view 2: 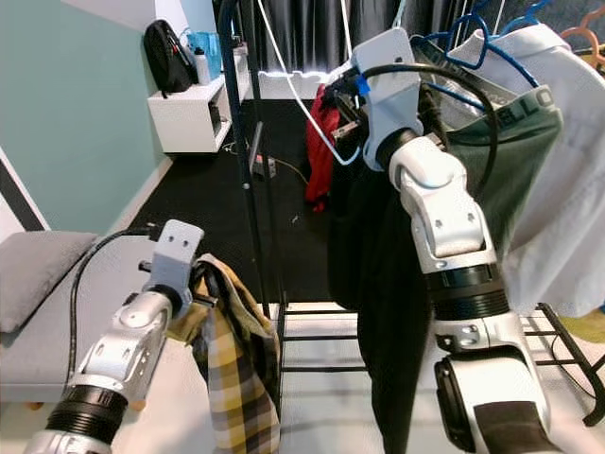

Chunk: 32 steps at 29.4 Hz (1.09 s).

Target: Hang hanger

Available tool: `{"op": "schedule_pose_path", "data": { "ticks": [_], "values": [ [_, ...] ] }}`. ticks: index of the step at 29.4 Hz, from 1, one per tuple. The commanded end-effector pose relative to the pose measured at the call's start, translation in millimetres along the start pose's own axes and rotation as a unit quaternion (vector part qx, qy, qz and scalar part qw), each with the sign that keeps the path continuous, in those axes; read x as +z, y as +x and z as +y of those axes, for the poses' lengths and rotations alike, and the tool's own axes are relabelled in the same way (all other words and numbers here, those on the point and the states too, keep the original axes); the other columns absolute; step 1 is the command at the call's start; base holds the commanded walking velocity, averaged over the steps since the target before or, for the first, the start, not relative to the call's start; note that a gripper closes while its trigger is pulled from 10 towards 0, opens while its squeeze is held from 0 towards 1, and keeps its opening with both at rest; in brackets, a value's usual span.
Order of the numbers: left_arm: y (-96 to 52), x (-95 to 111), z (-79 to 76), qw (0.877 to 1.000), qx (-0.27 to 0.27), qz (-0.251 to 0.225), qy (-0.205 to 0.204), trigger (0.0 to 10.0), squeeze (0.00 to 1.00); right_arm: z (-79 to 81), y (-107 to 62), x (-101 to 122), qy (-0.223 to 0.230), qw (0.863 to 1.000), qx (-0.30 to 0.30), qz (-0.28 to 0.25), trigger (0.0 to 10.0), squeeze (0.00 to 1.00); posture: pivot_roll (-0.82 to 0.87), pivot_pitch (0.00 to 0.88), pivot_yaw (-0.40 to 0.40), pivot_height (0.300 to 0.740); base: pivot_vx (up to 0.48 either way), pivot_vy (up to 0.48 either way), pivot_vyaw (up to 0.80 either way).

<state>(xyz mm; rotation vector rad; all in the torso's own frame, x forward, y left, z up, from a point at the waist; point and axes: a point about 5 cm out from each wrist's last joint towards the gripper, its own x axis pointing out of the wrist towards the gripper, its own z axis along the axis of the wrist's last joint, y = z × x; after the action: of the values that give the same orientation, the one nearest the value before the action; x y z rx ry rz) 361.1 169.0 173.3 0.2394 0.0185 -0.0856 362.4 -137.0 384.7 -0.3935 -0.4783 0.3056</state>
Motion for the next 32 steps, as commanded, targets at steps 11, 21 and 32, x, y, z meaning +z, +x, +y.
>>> {"op": "schedule_pose_path", "data": {
  "ticks": [11,21,32],
  "values": [
    [-3.4,12,-6.4,0.999,-0.010,-0.032,-0.004,10.0,0.00,26.0,-21.1,-39,-0.071,0.994,-0.007,0.084,0.0,0.00,-0.01,0.075,0.009,0.740,0.000,0.000,0.00],
    [-4.6,13,-9.6,0.999,-0.010,-0.035,-0.014,10.0,0.00,42.3,-54.8,-52,-0.184,0.978,-0.050,0.085,0.0,0.00,-0.01,0.099,0.021,0.740,0.000,0.000,0.00],
    [-3.3,15,-12.0,0.999,-0.017,-0.038,-0.015,10.0,0.00,12.7,-50.5,-47,-0.225,0.967,-0.100,0.062,0.0,0.00,-0.01,0.107,0.026,0.740,0.000,0.000,0.00]
  ]
}}
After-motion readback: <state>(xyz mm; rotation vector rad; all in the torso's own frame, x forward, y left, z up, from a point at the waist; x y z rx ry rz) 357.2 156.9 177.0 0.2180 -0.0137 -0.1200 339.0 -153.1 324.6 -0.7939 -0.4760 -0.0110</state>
